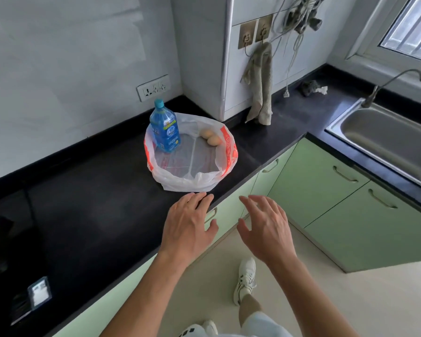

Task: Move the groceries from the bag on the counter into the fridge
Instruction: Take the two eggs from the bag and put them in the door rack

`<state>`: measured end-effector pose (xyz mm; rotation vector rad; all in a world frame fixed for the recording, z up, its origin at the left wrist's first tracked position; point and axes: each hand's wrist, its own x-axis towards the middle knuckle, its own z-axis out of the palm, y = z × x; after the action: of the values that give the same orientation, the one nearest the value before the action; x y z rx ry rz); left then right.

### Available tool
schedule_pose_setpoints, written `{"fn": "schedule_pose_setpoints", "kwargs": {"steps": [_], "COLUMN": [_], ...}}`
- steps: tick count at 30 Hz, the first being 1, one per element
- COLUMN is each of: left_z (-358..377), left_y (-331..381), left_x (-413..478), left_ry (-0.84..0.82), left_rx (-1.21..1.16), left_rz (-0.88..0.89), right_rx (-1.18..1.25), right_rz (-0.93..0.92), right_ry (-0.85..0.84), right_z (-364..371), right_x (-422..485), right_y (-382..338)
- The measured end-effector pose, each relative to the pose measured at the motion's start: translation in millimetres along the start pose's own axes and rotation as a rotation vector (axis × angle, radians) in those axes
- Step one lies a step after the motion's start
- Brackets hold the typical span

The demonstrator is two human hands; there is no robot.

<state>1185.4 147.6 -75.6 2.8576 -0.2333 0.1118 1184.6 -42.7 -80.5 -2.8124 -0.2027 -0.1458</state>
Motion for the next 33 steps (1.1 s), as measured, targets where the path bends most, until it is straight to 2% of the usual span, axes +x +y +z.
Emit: {"fn": "schedule_pose_setpoints", "kwargs": {"steps": [11, 18, 24, 33], "left_z": [20, 36, 56, 96], "left_y": [1, -10, -39, -93], "left_x": [134, 184, 218, 273], "left_ry": [-0.032, -0.03, -0.044, -0.102], "left_rx": [0.055, 0.037, 0.004, -0.071], "left_rz": [-0.113, -0.23, -0.224, -0.175], "right_rx": [0.04, 0.096, 0.135, 0.174], "right_rz": [-0.151, -0.241, -0.223, -0.038], "right_ry": [-0.058, -0.135, -0.2, -0.257], "right_z": [13, 36, 67, 128], "right_x": [155, 226, 253, 289], "right_y": [49, 66, 54, 35]}}
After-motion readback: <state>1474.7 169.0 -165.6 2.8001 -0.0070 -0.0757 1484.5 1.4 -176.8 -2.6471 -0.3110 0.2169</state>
